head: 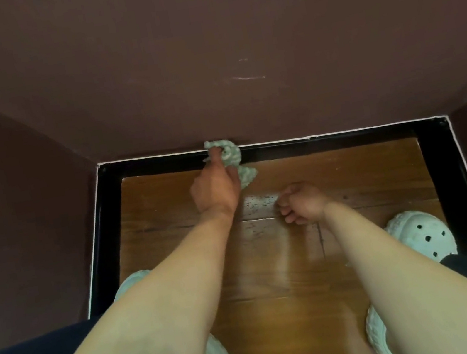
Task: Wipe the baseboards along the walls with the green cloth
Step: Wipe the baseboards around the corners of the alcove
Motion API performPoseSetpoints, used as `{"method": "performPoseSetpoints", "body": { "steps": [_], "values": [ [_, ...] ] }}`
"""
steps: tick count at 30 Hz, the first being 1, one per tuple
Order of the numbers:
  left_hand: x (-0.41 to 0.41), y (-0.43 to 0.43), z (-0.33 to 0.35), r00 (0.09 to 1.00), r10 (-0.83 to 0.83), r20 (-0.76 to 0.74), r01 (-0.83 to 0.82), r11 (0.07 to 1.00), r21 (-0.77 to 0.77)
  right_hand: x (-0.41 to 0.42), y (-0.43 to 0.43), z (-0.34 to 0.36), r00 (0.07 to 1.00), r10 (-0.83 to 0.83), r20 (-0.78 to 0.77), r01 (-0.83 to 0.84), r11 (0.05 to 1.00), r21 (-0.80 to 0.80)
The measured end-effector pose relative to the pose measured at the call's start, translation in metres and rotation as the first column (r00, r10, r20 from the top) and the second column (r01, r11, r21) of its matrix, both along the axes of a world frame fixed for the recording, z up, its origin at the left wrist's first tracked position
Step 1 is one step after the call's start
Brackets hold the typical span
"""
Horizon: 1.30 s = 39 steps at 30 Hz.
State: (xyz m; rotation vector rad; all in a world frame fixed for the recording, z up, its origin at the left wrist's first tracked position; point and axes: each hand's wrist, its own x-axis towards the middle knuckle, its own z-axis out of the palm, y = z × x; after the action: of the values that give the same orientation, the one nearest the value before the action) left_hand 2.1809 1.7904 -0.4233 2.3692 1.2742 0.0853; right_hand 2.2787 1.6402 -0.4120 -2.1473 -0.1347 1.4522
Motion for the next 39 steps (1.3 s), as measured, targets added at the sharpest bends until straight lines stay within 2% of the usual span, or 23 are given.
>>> {"method": "performPoseSetpoints", "body": {
  "steps": [4,6,8,11,14,17,20,23,26,28,31,33,35,39],
  "values": [
    [0.018,-0.013,-0.001,0.979,-0.181,0.097,0.197,0.962,-0.190,0.001,-0.006,-0.005,0.999,-0.033,0.003,0.033,0.999,-0.017],
    [0.035,-0.028,-0.001,0.939,-0.336,0.068,0.342,0.904,-0.258,0.000,-0.011,-0.008,1.000,-0.005,0.014,0.005,0.999,-0.031],
    [0.046,-0.040,0.000,0.909,-0.416,0.002,0.405,0.884,-0.232,0.002,-0.018,-0.009,1.000,0.006,0.023,-0.005,0.999,-0.044],
    [0.041,-0.037,0.000,0.957,-0.285,-0.053,0.281,0.957,-0.069,0.010,-0.031,-0.005,0.998,-0.033,0.044,0.036,0.998,-0.053],
    [0.023,-0.023,-0.006,0.989,-0.135,-0.058,0.135,0.991,0.006,0.018,-0.039,-0.005,0.993,-0.105,0.047,0.107,0.993,-0.049],
    [0.025,-0.025,-0.007,0.991,-0.133,-0.008,0.132,0.989,-0.068,0.018,-0.041,-0.007,0.990,-0.134,0.033,0.136,0.990,-0.038],
    [0.036,-0.039,-0.006,0.993,-0.098,0.060,0.106,0.984,-0.146,0.014,-0.043,-0.007,0.996,-0.090,0.005,0.090,0.996,-0.023],
    [0.047,-0.053,-0.008,0.979,-0.196,0.061,0.204,0.962,-0.184,0.019,-0.055,-0.005,0.997,-0.073,0.013,0.074,0.997,-0.034],
    [0.062,-0.062,-0.008,0.951,-0.307,0.029,0.306,0.925,-0.224,0.027,-0.073,-0.005,0.988,-0.147,0.040,0.150,0.986,-0.068],
    [0.068,-0.065,-0.009,0.936,-0.351,-0.014,0.342,0.921,-0.184,0.029,-0.080,-0.006,0.982,-0.183,0.048,0.187,0.979,-0.083],
    [0.064,-0.062,-0.008,0.954,-0.297,-0.048,0.295,0.954,-0.046,0.026,-0.080,-0.007,0.984,-0.175,0.036,0.177,0.981,-0.082],
    [0.061,-0.063,-0.011,0.965,-0.262,-0.024,0.261,0.965,-0.033,0.025,-0.077,-0.006,0.990,-0.141,0.020,0.142,0.987,-0.074],
    [0.064,-0.068,-0.015,0.963,-0.269,0.025,0.270,0.958,-0.096,0.028,-0.073,-0.003,0.992,-0.128,0.021,0.129,0.990,-0.061],
    [0.081,-0.080,-0.019,0.899,-0.435,0.059,0.435,0.863,-0.257,0.038,-0.071,0.001,0.983,-0.179,0.042,0.180,0.983,-0.030]
  ]
}}
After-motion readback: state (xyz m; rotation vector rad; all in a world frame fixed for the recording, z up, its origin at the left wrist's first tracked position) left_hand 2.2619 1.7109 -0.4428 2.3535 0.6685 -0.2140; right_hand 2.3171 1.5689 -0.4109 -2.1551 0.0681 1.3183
